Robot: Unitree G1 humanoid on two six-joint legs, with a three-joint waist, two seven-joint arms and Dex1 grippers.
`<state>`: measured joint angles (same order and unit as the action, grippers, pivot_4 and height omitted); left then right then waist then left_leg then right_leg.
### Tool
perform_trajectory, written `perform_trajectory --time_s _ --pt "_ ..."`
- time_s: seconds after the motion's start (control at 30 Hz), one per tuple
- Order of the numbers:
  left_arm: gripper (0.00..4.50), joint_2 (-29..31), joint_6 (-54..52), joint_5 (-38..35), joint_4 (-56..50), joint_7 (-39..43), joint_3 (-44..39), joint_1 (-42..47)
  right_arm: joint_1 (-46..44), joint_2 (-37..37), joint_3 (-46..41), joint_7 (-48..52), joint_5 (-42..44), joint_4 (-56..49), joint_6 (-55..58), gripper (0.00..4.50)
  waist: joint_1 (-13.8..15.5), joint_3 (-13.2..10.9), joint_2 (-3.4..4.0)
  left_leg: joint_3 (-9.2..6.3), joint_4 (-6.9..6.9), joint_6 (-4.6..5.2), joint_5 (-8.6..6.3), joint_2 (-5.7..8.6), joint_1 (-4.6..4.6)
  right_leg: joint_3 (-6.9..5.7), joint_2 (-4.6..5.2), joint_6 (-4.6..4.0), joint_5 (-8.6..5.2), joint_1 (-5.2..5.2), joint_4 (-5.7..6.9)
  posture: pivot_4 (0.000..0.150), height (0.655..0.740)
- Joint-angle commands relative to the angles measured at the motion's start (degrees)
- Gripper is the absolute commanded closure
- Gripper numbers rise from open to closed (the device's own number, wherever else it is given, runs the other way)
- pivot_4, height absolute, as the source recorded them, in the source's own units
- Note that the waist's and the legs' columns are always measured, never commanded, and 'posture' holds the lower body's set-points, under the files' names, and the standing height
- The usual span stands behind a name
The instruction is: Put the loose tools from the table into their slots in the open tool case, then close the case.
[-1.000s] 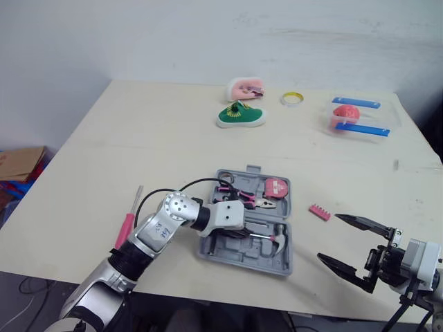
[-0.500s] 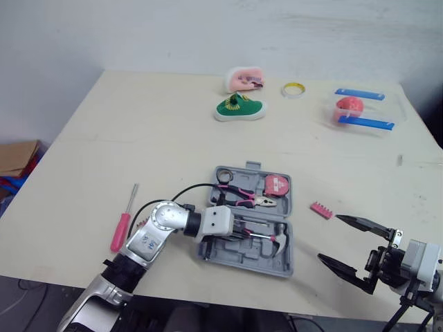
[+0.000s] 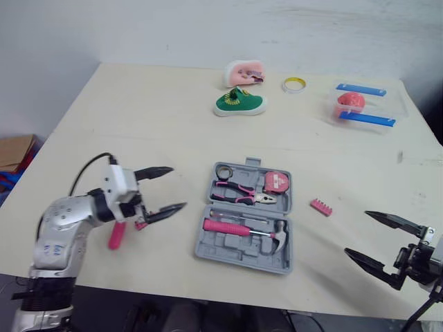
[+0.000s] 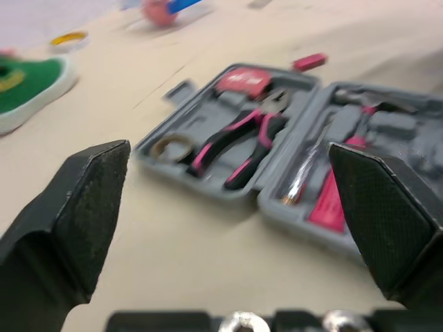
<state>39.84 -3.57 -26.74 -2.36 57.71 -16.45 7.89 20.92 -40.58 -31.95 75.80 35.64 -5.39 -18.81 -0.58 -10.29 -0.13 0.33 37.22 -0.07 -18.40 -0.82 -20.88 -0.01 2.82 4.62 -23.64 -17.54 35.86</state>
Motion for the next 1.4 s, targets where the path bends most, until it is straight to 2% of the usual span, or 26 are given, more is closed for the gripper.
perform_trajectory --time_s 0.03,0.23,0.37,0.5,0.7,0.9,1.1,1.27,1.4 --pt "0.04 4.8 4.9 0.5 11.9 0.5 -11.9 -5.6 -1.1 -2.1 -3.9 3.2 0.8 6.6 -2.7 0.0 -0.5 -0.1 -0.06 0.0 -0.08 -0.02 0.01 0.0 0.01 -0.01 0.0 -0.03 -0.01 -0.01 -0.02 0.15 0.74" --pt "0.04 9.7 11.1 2.1 26.7 -1.4 -22.8 -14.8 -4.2 -5.0 -7.1 4.4 -1.7 21.9 -7.1 0.0 -1.1 -0.2 -0.13 0.01 -0.15 0.08 -0.06 0.0 -0.09 -0.09 0.14 -0.12 -0.07 -0.08 -0.19 0.15 0.74" --pt "0.04 11.9 14.0 2.3 34.1 -3.0 -27.2 -17.5 -5.7 -6.9 -9.2 3.5 -2.9 30.0 -9.3 0.0 -0.9 -0.2 -0.19 0.0 -0.16 0.11 -0.08 0.08 -0.1 -0.19 0.29 -0.12 -0.07 -0.08 -0.19 0.15 0.74" --pt "0.04 11.1 14.2 1.4 31.9 -3.2 -28.5 -19.8 -5.7 -8.4 -9.8 4.1 -3.1 35.3 -9.3 0.0 -1.0 -0.3 -0.11 0.0 -0.25 0.09 -0.07 0.1 -0.11 -0.34 0.44 -0.14 -0.08 -0.08 -0.15 0.15 0.74" --pt "0.04 9.6 11.4 -0.1 25.8 -4.1 -28.3 -20.7 -7.0 -8.7 -8.9 4.5 -3.0 36.8 -10.1 0.0 -1.2 -0.3 0.0 0.03 -0.25 0.08 -0.06 0.11 -0.12 -0.37 0.46 -0.15 -0.08 -0.09 -0.11 0.15 0.74" --pt "0.04 5.9 1.7 -4.6 5.1 -6.2 -23.4 -20.7 -12.0 -4.4 -2.2 3.1 -0.5 22.6 -5.9 0.0 -1.8 -0.4 0.06 0.07 -0.17 0.05 -0.04 0.1 -0.12 -0.35 0.44 -0.12 -0.07 -0.1 0.01 0.15 0.74" --pt "0.04 5.8 -5.7 -4.4 -10.5 -6.6 -19.1 -24.0 -14.3 -1.9 4.1 0.1 0.2 10.1 -0.2 0.0 -1.4 -0.4 0.17 0.05 -0.12 -0.28 0.15 0.12 -0.22 -0.39 0.37 -0.06 -0.04 -0.12 -0.01 0.15 0.74" --pt "0.04 4.5 -12.8 -3.2 -19.5 -11.1 -14.5 -26.5 -17.2 0.1 9.2 -0.9 0.8 3.2 2.9 0.0 -1.1 -0.5 0.13 0.06 -0.03 -0.25 0.16 0.12 -0.25 -0.35 0.35 -0.01 -0.01 -0.1 -0.02 0.15 0.74" --pt "0.04 4.1 -17.6 -1.6 -22.1 -14.0 -9.8 -26.0 -18.7 0.7 12.0 -1.2 0.8 -0.1 4.9 0.0 -1.0 -0.5 0.13 0.05 -0.06 -0.18 0.17 0.12 -0.2 -0.35 0.35 -0.01 -0.01 -0.09 0.02 0.15 0.74"
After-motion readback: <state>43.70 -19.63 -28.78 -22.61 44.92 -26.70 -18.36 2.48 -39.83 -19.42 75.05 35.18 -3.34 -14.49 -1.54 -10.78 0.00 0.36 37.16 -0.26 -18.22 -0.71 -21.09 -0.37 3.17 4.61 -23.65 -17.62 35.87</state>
